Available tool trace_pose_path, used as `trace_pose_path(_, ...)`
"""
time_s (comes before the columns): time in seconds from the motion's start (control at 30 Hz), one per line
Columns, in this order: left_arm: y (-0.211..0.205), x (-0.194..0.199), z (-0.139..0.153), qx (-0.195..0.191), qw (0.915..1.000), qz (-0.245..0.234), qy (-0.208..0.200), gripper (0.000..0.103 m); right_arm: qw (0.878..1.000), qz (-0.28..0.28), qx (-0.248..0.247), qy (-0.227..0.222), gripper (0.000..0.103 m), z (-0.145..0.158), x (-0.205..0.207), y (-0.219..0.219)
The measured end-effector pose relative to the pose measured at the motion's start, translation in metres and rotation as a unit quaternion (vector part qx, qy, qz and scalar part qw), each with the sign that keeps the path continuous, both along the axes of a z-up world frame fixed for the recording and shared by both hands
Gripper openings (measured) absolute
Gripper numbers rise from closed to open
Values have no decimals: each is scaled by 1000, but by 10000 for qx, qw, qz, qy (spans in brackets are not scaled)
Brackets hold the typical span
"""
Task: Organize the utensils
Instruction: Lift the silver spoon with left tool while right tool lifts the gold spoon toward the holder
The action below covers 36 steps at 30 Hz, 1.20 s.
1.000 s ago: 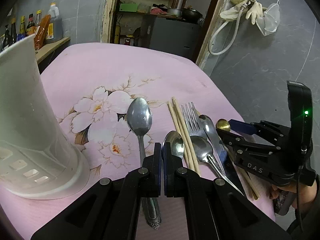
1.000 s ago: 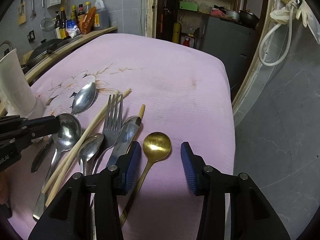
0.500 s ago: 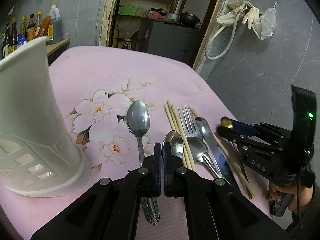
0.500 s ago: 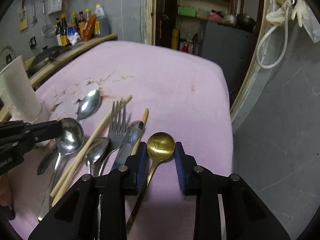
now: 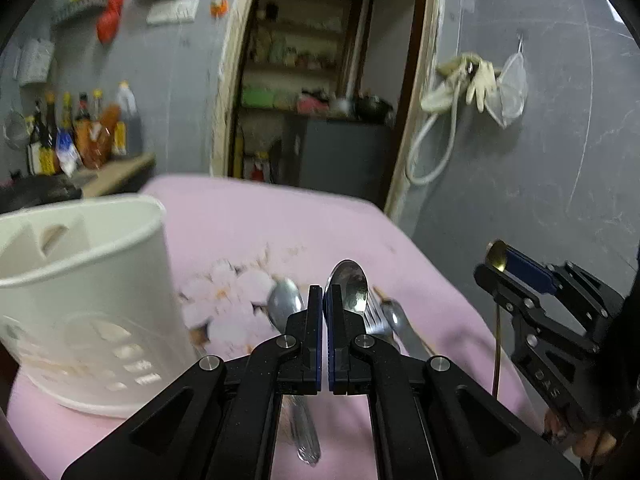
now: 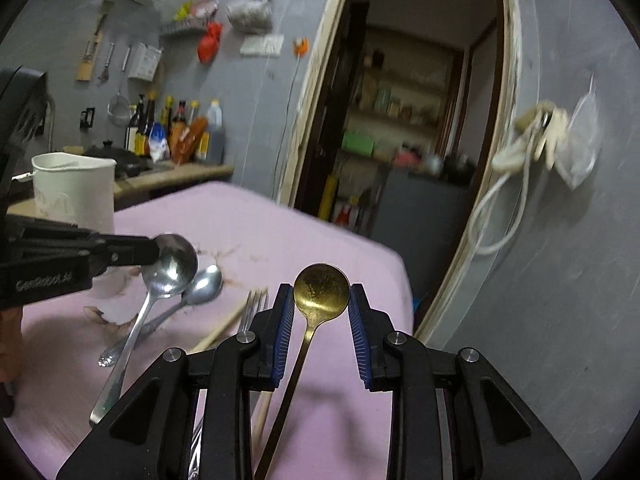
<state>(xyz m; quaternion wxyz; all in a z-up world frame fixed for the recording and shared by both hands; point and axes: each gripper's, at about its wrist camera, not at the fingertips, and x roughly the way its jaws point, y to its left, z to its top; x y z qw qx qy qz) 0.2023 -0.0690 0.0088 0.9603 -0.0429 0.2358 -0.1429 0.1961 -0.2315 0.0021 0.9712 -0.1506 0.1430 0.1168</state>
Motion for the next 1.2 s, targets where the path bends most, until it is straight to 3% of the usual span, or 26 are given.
trace_pose_path(0.33,0,-29,14,299,9927,524,-1044,0,9979,-39,220,-605,25,18,-16,7)
trace_pose_path(0.53,15,-35,27,160,9895,710,-1246,0,9952,16,328,-920,25,37,-25,15)
trace_pose_path(0.73,47,-47,62,-60,9872,787,-1389,0,9905,357,661,-1155,25,69,-26,25)
trace_pose_path(0.93,91,-64,102,28,9755,1268,-1797,0,9819,880,1150,-1217,25,96,-14,53)
trace_pose_path(1.2,171,-71,122,333,9450,2449,-2145,0,9637,1591,1690,-1321,25,125,10,113)
